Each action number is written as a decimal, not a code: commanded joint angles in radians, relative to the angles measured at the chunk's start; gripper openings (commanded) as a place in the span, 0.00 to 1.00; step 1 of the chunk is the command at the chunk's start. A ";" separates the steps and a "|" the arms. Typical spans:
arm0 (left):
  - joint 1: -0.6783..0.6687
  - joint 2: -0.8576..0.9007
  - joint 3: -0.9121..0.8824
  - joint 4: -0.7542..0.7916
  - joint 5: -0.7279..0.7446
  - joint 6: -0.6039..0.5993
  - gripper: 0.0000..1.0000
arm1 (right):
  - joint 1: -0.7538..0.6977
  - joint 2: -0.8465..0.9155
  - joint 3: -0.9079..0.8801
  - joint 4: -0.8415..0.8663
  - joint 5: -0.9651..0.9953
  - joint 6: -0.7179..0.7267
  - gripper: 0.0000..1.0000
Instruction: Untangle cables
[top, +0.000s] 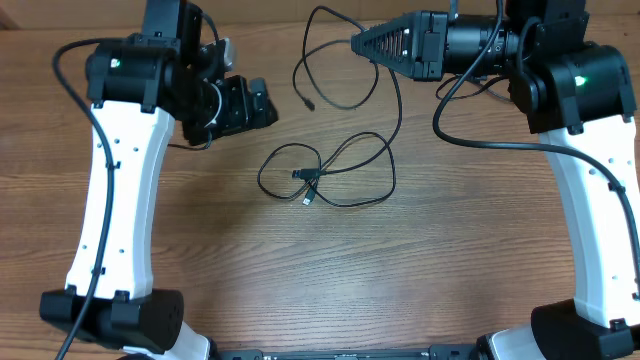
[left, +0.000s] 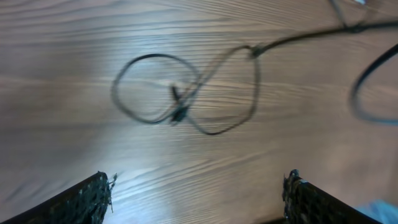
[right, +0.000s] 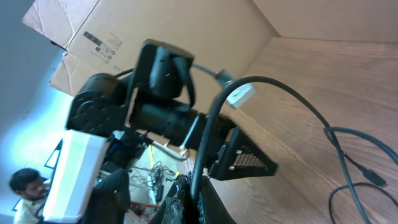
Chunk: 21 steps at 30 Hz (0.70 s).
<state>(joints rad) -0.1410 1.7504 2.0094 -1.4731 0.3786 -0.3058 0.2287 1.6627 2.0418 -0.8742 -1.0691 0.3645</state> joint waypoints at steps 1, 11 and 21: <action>-0.006 0.021 0.006 0.029 0.183 0.122 0.91 | -0.006 -0.004 0.006 0.005 -0.033 0.036 0.04; -0.033 0.023 0.006 0.106 0.378 0.250 0.92 | -0.006 -0.004 0.006 0.024 -0.134 0.060 0.04; -0.109 0.023 0.006 0.278 0.301 0.098 0.93 | -0.006 -0.004 0.006 0.031 -0.158 0.112 0.04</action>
<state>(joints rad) -0.2367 1.7702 2.0090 -1.2190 0.7177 -0.1329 0.2287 1.6627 2.0418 -0.8494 -1.1973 0.4656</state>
